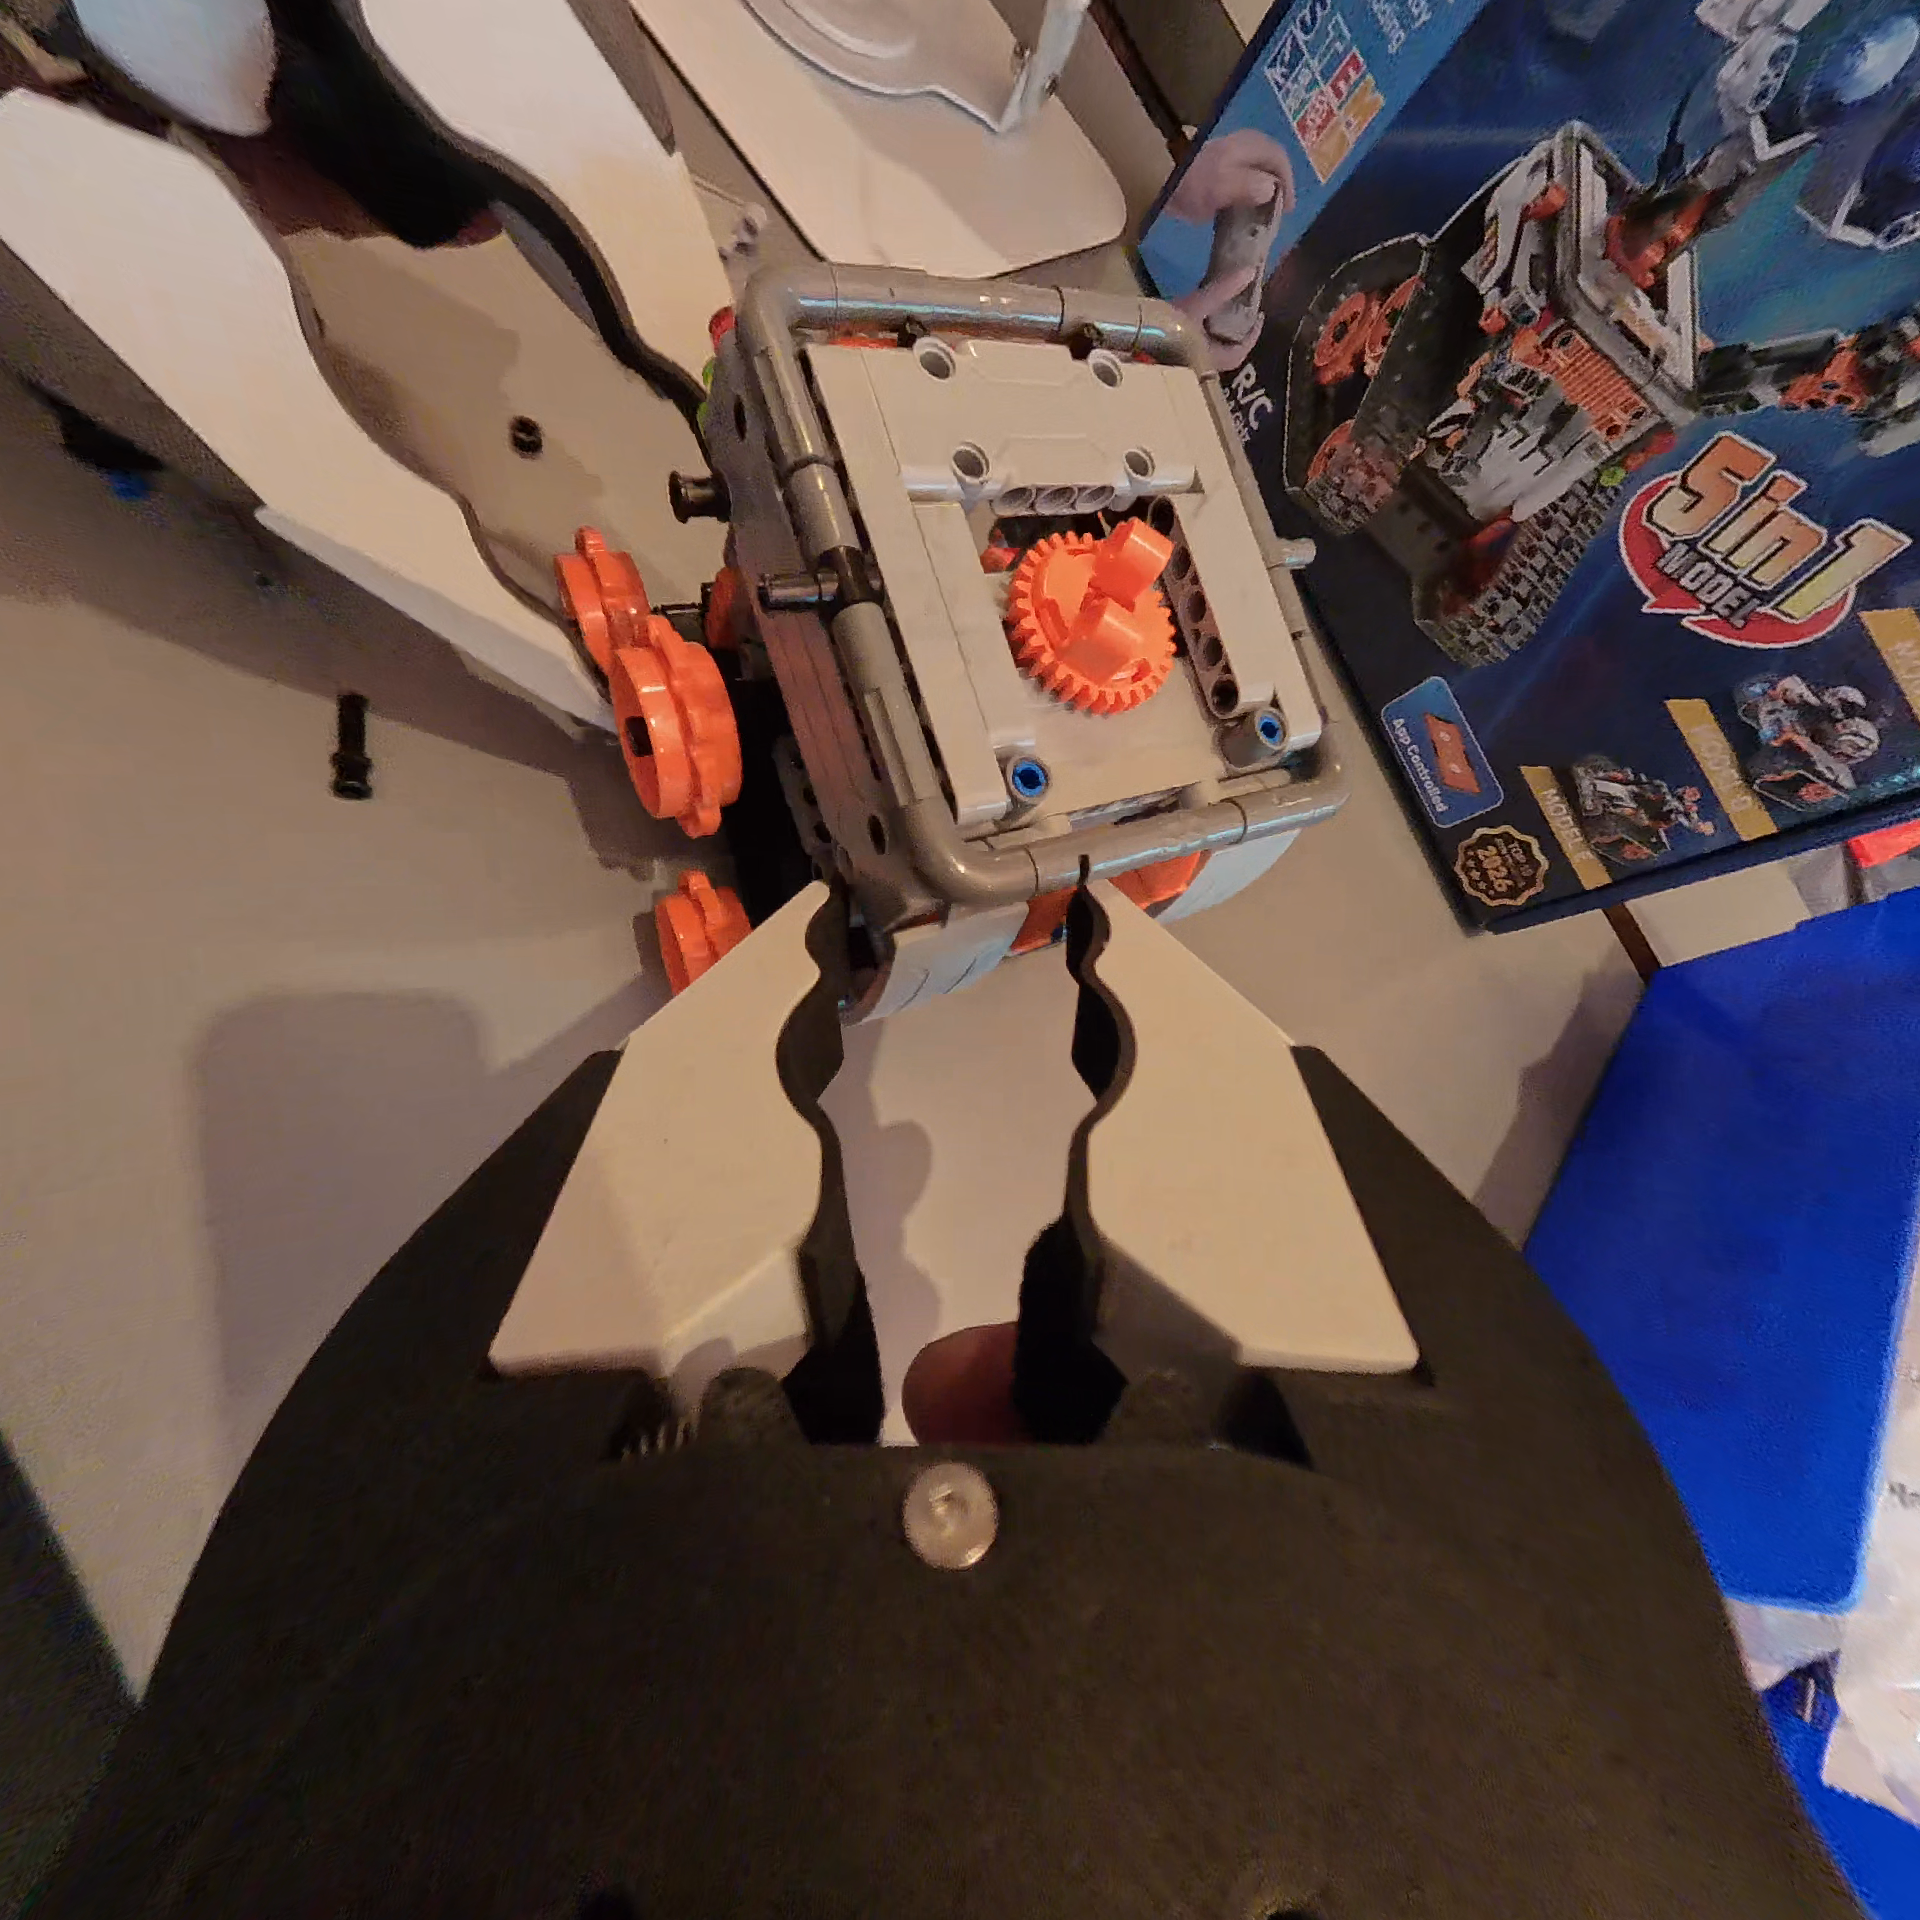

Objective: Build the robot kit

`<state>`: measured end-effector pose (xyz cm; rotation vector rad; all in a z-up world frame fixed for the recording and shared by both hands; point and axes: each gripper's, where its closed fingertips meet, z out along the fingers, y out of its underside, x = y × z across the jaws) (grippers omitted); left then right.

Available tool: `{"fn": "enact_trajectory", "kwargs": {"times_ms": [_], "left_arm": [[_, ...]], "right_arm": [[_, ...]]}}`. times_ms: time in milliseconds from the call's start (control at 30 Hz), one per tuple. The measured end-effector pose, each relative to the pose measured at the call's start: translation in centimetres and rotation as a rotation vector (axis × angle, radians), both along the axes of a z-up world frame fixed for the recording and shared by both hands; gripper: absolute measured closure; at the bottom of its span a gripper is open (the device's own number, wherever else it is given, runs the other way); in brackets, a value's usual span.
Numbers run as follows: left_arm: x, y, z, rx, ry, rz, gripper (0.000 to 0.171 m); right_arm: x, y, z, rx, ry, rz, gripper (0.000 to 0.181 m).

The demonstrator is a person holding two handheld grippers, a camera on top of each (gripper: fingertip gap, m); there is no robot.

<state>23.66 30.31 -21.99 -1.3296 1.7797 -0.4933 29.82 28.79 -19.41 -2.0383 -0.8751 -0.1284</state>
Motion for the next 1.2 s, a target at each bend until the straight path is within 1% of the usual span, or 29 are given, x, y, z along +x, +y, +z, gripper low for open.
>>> {"fn": "enact_trajectory", "kwargs": {"times_ms": [67,133,200,233,267,333,400,467,567,633,667,733,767,833,900,967,1033,1067,1100,1167,1200], "left_arm": [[0.7,0.4,0.0,-0.003,-0.006,0.008,0.125],[1.5,1.1,-0.2,-0.045,-0.014,0.031,0.128],[2.0,1.8,-0.3,-0.047,-0.016,0.054,0.128],[1.9,2.2,-0.4,-0.033,0.005,0.062,0.123],[1.5,2.3,-0.5,-0.026,0.027,0.067,0.117],[0.5,2.3,0.1,-0.021,0.02,0.049,0.11],[-0.1,2.2,0.3,-0.035,0.021,0.028,0.106],[0.2,1.6,0.3,-0.068,0.005,0.009,0.103],[1.2,1.2,0.3,-0.025,-0.015,0.008,0.104],[1.6,1.6,0.9,0.028,-0.045,0.034,0.113],[1.8,1.8,1.3,0.036,-0.065,0.049,0.116],[1.7,2.4,2.2,0.051,-0.11,0.083,0.113],[1.5,2.8,2.5,0.07,-0.122,0.104,0.118],[1.0,2.5,2.5,0.076,-0.11,0.074,0.115],[0.1,2.8,2.7,0.076,-0.1,0.078,0.119],[-0.5,3.4,3.3,0.085,-0.107,0.094,0.122],[-0.9,3.8,3.5,0.093,-0.083,0.104,0.122],[-1.1,3.7,3.6,0.101,-0.065,0.102,0.122],[-1.4,3.5,3.8,0.116,-0.056,0.099,0.122],[-2.3,3.0,4.3,0.159,-0.048,0.103,0.122],[-3.0,2.8,4.6,0.18,-0.044,0.108,0.122]], "right_arm": [[0.6,0.8,0.1,-0.012,0.013,0.019,0.141],[1.4,1.8,0.1,-0.007,0.012,0.021,0.14],[2.0,2.5,0.0,-0.006,0.008,0.014,0.139],[2.1,2.6,0.0,-0.019,0.02,0.01,0.135],[2.4,2.4,0.3,-0.019,0.021,0.003,0.133],[2.9,1.7,1.0,-0.006,0.011,0.001,0.128],[2.1,0.3,0.7,-0.05,0.057,0.041,0.117],[1.6,0.1,0.3,-0.041,0.064,0.041,0.117],[1.3,0.9,0.2,0.004,0.113,-0.029,0.116],[1.8,1.4,0.0,0.017,0.12,-0.088,0.113],[2.3,1.5,-0.1,0.033,0.095,-0.118,0.116],[3.4,1.4,0.4,0.07,0.032,-0.177,0.117],[4.0,1.1,0.5,0.075,-0.006,-0.202,0.118],[4.8,-0.1,0.9,0.087,-0.101,-0.23,0.133],[3.9,-1.5,1.0,0.082,-0.133,-0.185,0.152],[1.2,-2.5,1.3,0.108,-0.126,-0.072,0.153],[-2.4,-2.7,1.7,0.195,-0.137,0.073,0.152],[-3.4,-2.4,1.7,0.223,-0.153,0.101,0.148],[-3.7,-1.8,1.4,0.24,-0.181,0.097,0.146],[-3.4,-0.8,0.8,0.251,-0.244,0.081,0.147],[-3.7,-0.7,0.1,0.218,-0.232,0.102,0.147]]}}
